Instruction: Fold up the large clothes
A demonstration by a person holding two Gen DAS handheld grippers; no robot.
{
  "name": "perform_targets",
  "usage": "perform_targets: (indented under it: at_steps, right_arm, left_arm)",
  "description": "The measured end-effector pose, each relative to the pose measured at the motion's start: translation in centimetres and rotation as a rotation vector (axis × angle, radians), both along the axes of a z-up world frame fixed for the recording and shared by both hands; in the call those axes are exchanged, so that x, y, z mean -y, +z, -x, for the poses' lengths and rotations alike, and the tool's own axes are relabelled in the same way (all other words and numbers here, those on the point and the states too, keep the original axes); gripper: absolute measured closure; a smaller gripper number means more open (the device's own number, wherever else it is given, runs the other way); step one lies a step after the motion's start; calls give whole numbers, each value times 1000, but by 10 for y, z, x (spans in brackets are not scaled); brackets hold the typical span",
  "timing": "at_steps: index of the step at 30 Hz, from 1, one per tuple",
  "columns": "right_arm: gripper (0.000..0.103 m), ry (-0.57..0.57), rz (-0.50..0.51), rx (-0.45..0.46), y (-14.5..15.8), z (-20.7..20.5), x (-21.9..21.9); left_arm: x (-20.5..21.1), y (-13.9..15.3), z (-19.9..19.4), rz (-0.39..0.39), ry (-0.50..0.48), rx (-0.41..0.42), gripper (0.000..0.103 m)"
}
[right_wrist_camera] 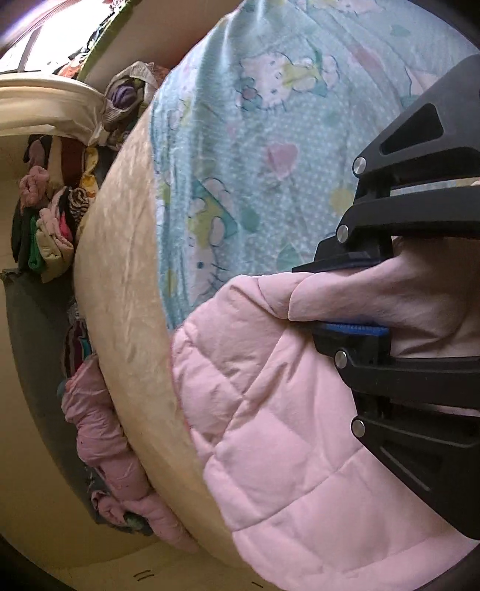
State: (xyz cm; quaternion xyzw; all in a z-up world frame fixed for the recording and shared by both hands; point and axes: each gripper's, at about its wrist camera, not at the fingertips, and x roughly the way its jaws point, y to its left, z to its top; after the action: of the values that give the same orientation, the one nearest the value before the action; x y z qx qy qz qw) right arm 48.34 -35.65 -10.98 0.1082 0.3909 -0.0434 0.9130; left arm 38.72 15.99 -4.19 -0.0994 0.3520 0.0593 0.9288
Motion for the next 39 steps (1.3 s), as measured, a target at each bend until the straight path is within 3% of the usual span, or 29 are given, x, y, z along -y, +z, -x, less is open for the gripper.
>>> perform_targets:
  at_steps: [9,12,14,16,17,19,23,27,33,36,39]
  right_arm:
    - [78,11,74,-22,-4,2,-10]
    - [77,16,94,-47,-1,7,-11]
    - [67,10,136,-54,6,15,-13]
    - [24,-28,184,-36,19,27,-11]
    - [21,-44,175,2,26,36,-9]
    - [15,-33,127,101,44,60,-10]
    - [14,88,133,200,63,98,-38]
    - [14,273,141,235,74,129,-87]
    - [14,441,105,166,73,141,-142]
    - [14,467,104,115,63,137,-157]
    - [14,471,98,82,53,133,-161]
  left_arm:
    - [9,-6,-1,-52,0,-5,80]
    - [16,-2,2,-106,9,0,78]
    - [19,1,4,-131,22,-9,70]
    - [18,7,7,-138,50,-20,54]
    - [17,10,9,-134,59,-21,42]
    - [16,20,18,-108,58,-15,36]
    - [27,38,36,-106,40,18,30]
    - [51,57,59,-74,-22,57,29]
    - [96,61,84,-97,-161,58,29]
    - [112,45,84,-107,-188,8,27]
    - [126,22,76,-180,-191,-45,27]
